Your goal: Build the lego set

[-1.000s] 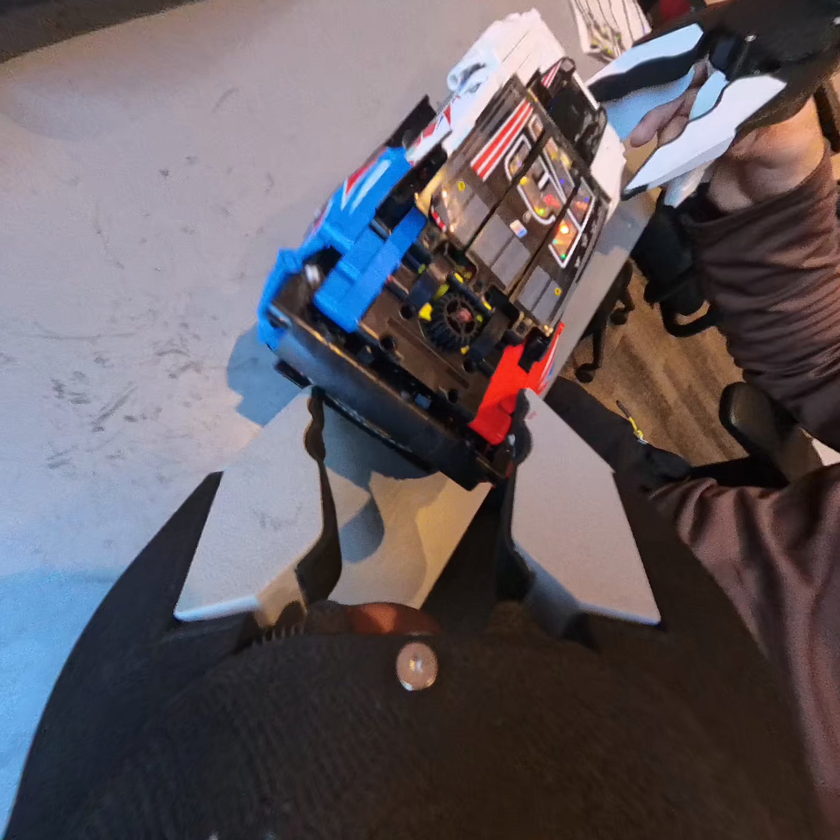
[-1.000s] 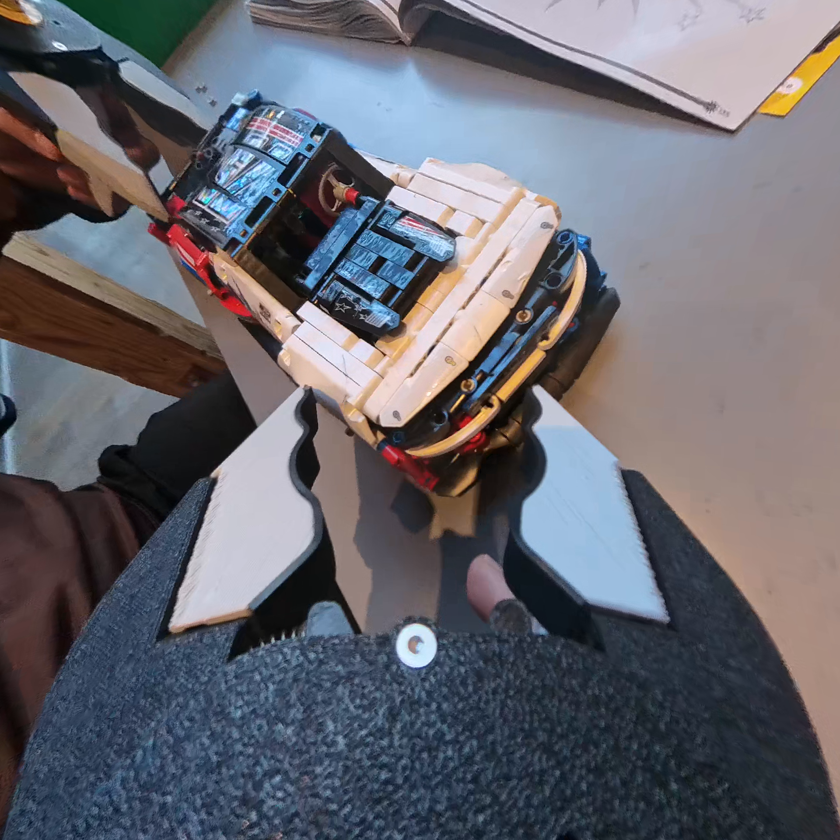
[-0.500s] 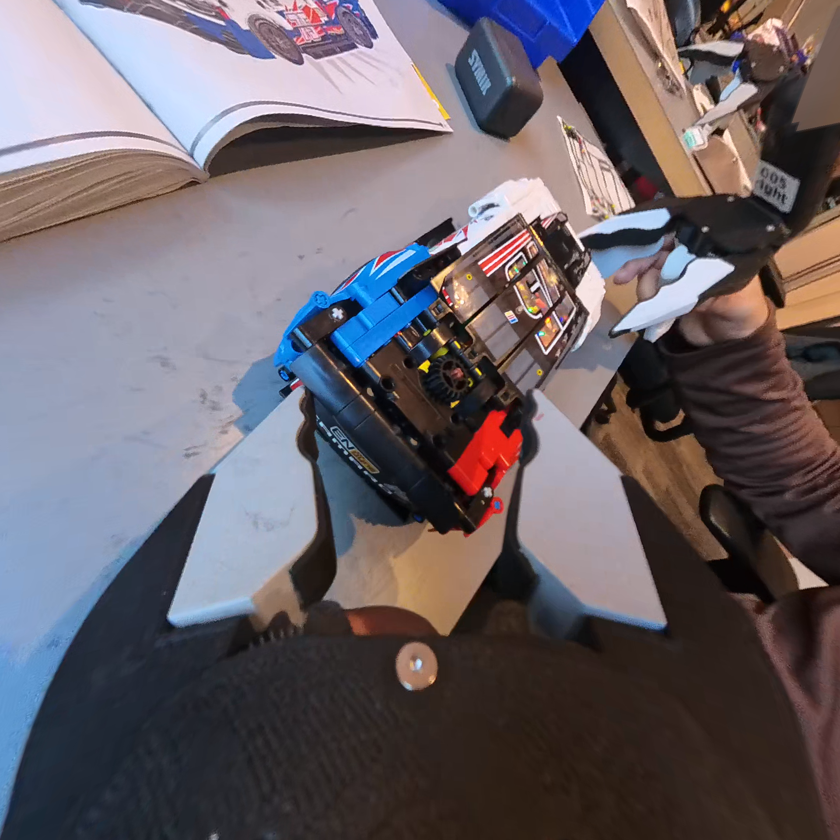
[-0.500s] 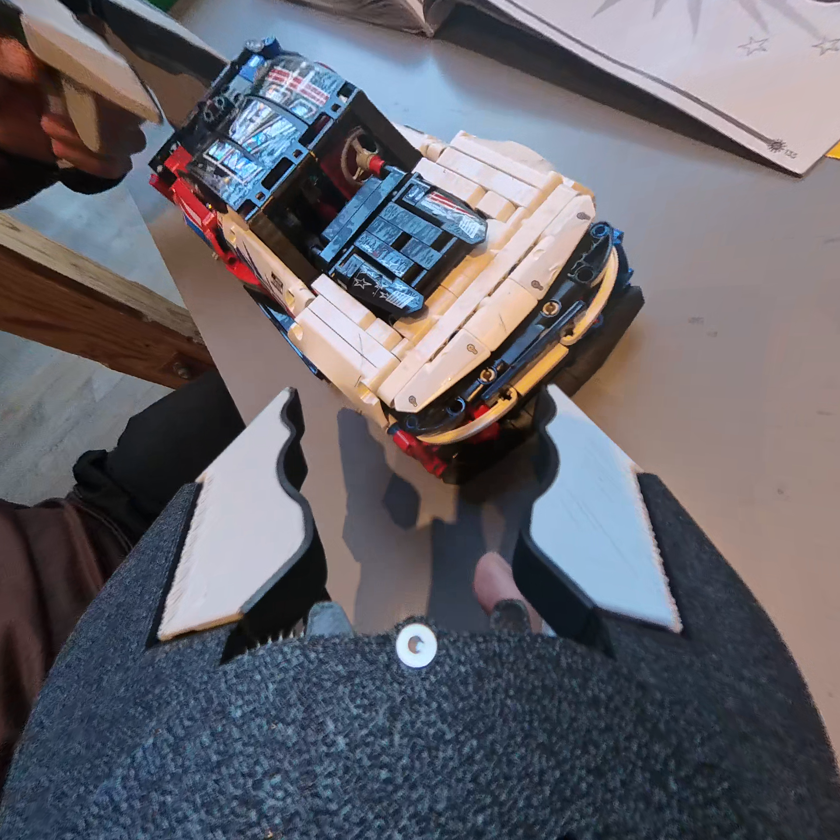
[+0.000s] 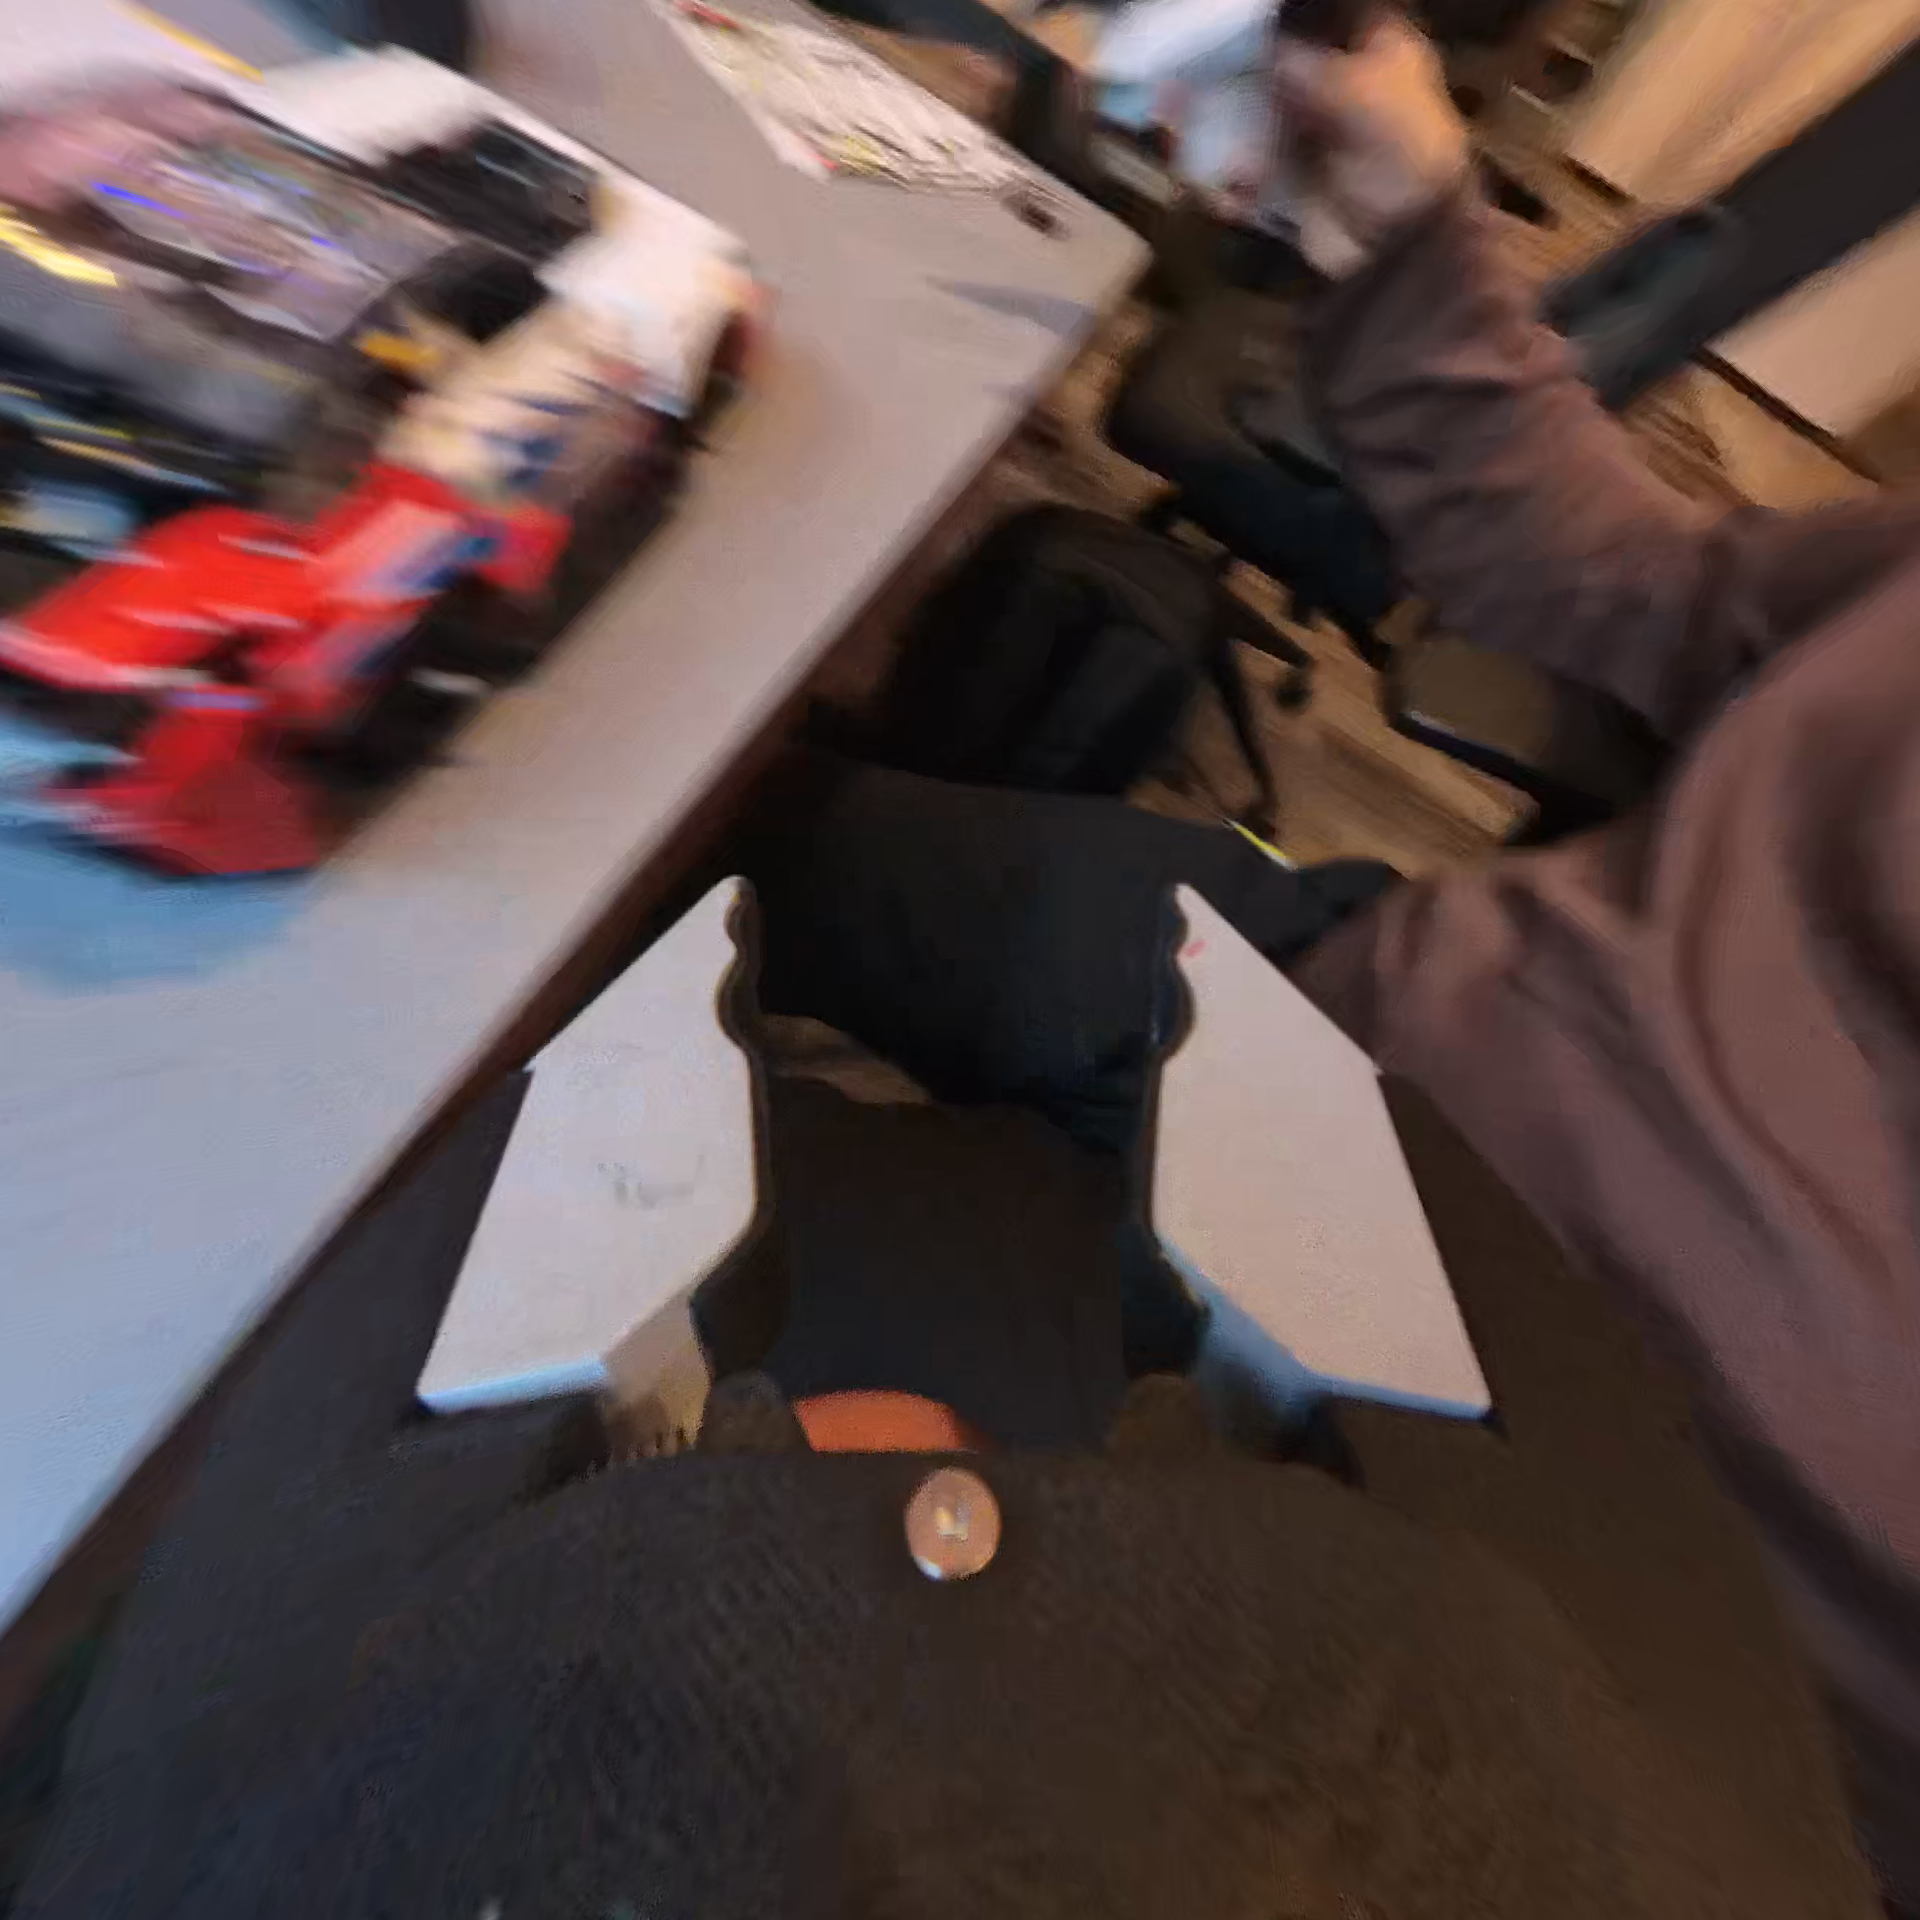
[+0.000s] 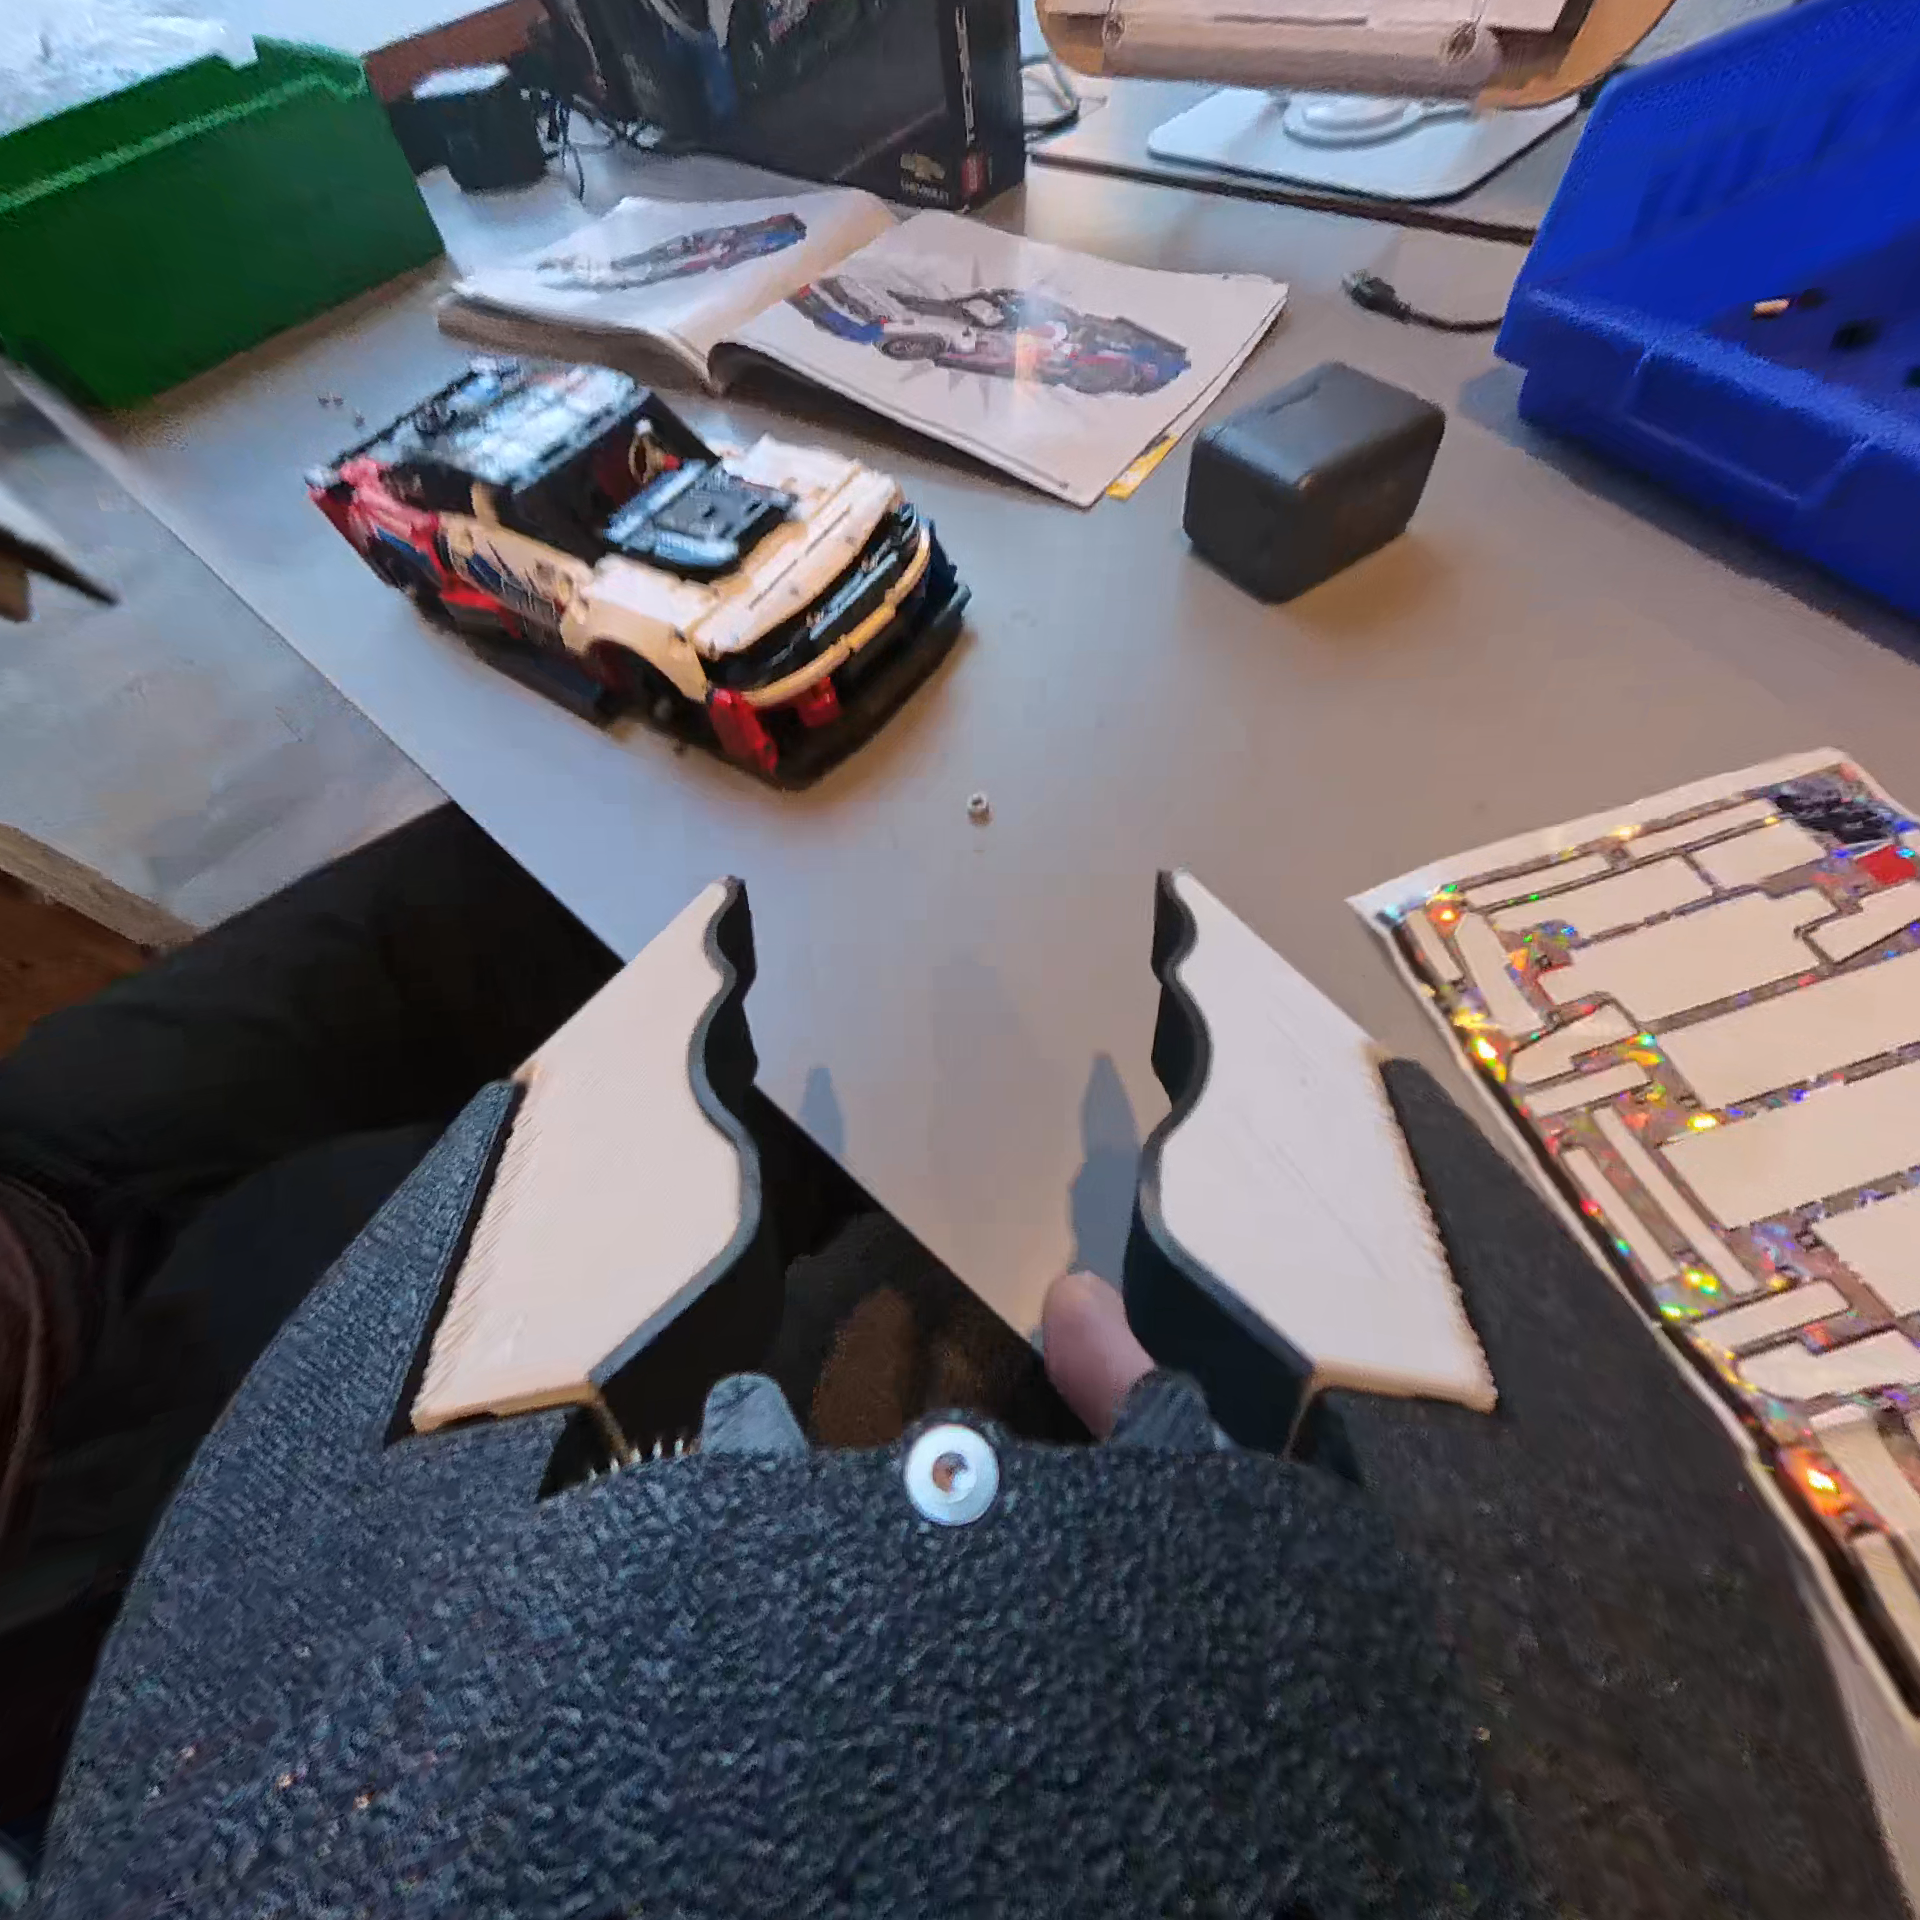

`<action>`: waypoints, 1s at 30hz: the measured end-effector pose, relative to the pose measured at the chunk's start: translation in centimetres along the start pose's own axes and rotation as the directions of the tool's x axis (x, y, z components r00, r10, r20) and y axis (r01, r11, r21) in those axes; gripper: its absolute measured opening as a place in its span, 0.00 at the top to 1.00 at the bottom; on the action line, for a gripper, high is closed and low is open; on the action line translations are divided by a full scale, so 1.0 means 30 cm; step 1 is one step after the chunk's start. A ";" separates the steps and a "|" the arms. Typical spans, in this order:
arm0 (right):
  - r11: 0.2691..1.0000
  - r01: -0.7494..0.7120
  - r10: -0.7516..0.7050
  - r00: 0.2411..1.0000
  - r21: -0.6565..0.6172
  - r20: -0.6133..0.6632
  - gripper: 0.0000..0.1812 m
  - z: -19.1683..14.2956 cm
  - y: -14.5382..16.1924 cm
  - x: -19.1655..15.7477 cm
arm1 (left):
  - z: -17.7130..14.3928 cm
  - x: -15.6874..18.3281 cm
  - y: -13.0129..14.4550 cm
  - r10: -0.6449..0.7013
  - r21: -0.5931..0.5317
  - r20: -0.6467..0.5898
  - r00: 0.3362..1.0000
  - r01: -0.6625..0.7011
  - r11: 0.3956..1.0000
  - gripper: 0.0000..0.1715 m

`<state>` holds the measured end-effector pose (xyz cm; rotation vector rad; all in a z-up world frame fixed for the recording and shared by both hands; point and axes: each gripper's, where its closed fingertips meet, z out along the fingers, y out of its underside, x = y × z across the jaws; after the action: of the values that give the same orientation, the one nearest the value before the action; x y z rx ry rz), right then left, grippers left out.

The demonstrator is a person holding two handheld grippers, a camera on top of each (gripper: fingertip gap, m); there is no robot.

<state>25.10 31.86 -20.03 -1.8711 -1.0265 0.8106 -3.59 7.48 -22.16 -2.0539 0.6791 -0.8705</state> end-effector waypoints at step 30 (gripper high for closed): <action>0.937 0.259 -0.203 0.950 -0.234 0.238 0.90 0.340 0.130 0.042 | 0.543 0.059 -0.083 0.284 0.000 -0.039 0.958 -0.284 0.959 0.90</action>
<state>18.61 35.36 -28.18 -1.8600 -1.5228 0.7719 10.39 15.00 -26.89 -1.8880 0.9720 -0.7429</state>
